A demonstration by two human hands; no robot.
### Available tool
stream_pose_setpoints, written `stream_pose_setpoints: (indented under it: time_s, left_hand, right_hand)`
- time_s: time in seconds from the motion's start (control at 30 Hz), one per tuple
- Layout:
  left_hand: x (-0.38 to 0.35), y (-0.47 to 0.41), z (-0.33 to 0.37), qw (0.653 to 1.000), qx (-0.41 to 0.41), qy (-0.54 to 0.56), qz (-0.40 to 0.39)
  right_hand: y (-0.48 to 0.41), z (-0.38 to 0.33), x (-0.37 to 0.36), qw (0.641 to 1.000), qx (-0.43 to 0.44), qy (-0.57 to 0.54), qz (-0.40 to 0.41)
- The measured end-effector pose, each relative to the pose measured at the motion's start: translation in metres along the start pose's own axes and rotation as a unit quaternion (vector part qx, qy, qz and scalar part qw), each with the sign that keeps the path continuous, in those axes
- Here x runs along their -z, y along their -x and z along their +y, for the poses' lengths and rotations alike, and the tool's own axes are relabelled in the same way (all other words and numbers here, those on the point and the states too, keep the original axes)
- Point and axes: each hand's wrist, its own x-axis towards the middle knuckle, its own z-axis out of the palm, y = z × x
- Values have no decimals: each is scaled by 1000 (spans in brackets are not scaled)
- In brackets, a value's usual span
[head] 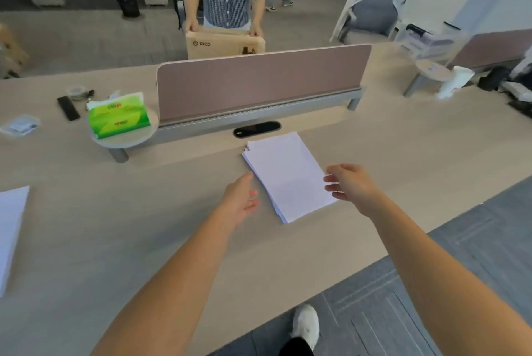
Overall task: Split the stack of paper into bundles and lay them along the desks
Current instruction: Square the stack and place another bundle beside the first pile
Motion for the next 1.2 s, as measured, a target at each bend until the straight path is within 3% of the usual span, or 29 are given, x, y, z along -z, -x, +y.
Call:
stream_pose_setpoints:
  time_s: [0.17, 0.37, 0.5, 0.67, 0.77, 0.9, 0.97, 1.03, 1.13, 1.2]
  left_hand:
    - [-36, -70, -3, 996, 21, 18, 81]
    - [-79, -130, -12, 980, 44, -38, 190]
    - [-98, -157, -9, 978, 71, -24, 197]
    - [-107, -173, -8, 959, 78, -20, 273]
    - [-104, -187, -11, 942, 72, -89, 317]
    - [-135, -177, 11, 874, 27, -286, 391]
    - [-146, -177, 17, 861, 3, -323, 391]
    - [-154, -183, 23, 882, 6, -294, 369]
    - [-158, -196, 29, 928, 81, -154, 330]
    - [-162, -200, 32, 929, 90, -167, 318]
  right_hand:
    - [-108, 24, 18, 998, -21, 32, -41]
    - [-221, 52, 26, 984, -28, 129, -117]
    - [-269, 61, 20, 966, -35, 196, -166]
    - [-289, 66, 11, 956, -46, 221, -188]
    - [-298, 64, 8, 949, -54, 245, -190]
    - [-308, 64, 5, 932, -46, 286, -220]
    - [-311, 63, 4, 927, -45, 291, -234]
    - [-315, 64, 1, 921, -56, 299, -242]
    - [-320, 62, 2, 918, -60, 296, -257]
    - [-325, 63, 4, 920, -71, 276, -270]
